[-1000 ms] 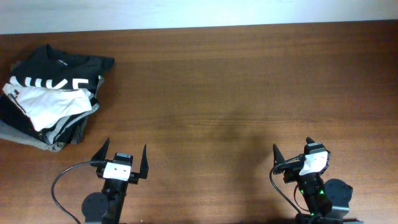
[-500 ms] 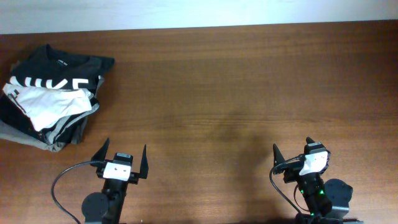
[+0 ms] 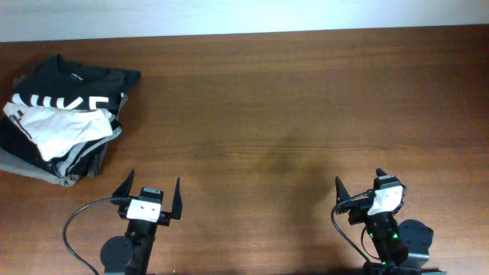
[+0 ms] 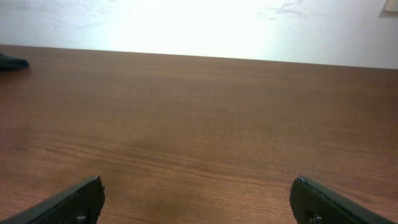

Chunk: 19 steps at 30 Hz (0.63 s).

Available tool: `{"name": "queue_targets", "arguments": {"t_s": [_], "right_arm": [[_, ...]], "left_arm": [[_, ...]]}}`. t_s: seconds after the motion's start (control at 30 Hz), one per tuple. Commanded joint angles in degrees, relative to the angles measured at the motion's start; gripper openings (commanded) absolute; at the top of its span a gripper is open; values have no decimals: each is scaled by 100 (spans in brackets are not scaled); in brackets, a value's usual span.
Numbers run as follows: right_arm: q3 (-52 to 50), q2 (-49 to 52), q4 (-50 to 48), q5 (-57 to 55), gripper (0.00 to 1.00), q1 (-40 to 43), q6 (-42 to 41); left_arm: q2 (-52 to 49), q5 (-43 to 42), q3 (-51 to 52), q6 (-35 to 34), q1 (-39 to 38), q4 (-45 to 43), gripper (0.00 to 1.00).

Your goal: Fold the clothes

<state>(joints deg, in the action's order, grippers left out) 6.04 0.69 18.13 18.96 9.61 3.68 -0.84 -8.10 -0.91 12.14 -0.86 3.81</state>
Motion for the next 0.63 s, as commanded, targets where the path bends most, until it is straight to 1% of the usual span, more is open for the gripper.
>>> {"name": "queue_targets", "arguments": {"t_s": [0.0,0.6], "right_arm": [[-42,-44,0,31,99,15,39],[-42,-44,0,31,99,15,37]], "left_arm": [[44,46,37,-33,-26,7,99],[44,46,37,-33,-26,4,100]]}}
